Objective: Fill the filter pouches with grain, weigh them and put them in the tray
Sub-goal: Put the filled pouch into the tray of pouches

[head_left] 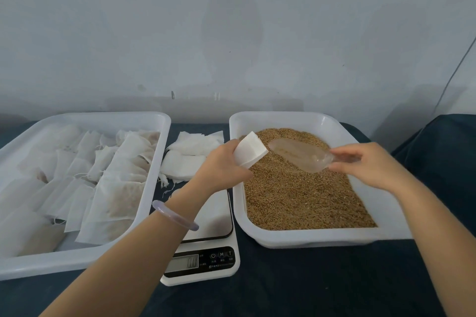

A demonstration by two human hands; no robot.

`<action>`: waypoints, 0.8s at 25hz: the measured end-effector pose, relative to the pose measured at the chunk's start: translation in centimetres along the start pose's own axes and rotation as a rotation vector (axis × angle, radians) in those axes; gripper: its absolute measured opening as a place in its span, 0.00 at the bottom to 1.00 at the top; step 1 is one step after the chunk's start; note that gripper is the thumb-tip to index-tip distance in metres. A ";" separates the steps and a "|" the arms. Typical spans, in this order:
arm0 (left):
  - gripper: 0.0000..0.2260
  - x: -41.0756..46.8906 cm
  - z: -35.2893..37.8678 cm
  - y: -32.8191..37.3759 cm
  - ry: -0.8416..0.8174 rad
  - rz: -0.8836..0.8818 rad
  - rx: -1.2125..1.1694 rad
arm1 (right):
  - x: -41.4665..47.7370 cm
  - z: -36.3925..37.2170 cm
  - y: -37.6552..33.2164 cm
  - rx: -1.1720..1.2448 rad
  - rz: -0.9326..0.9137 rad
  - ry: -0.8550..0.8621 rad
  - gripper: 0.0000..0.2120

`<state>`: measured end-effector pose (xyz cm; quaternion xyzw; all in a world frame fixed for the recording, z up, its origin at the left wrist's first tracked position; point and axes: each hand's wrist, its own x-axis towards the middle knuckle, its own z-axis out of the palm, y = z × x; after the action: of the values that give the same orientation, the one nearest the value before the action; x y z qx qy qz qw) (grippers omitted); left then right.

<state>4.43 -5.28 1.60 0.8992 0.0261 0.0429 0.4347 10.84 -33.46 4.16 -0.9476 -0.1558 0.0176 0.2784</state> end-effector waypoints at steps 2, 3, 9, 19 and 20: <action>0.18 0.2 0.1 0.1 -0.003 0.026 0.016 | -0.5 -1.7 -0.9 0.070 -0.038 0.037 0.18; 0.18 0.3 0.1 0.2 -0.005 0.034 0.016 | -0.7 -2.5 -1.3 0.096 -0.052 0.043 0.17; 0.14 0.5 1.0 0.3 0.024 0.075 0.066 | -1.0 -4.3 -3.3 0.024 -0.118 -0.025 0.15; 0.16 0.1 3.1 1.3 0.056 0.219 0.237 | -0.3 -6.3 -5.5 -0.378 -0.192 0.075 0.15; 0.15 0.0 3.4 1.3 0.057 0.228 0.243 | -0.4 -6.4 -5.6 -0.398 -0.196 0.080 0.15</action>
<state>4.80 -8.78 0.52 0.9406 -0.0588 0.1142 0.3143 9.67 -32.46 12.51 -0.9641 -0.2366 -0.0780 0.0923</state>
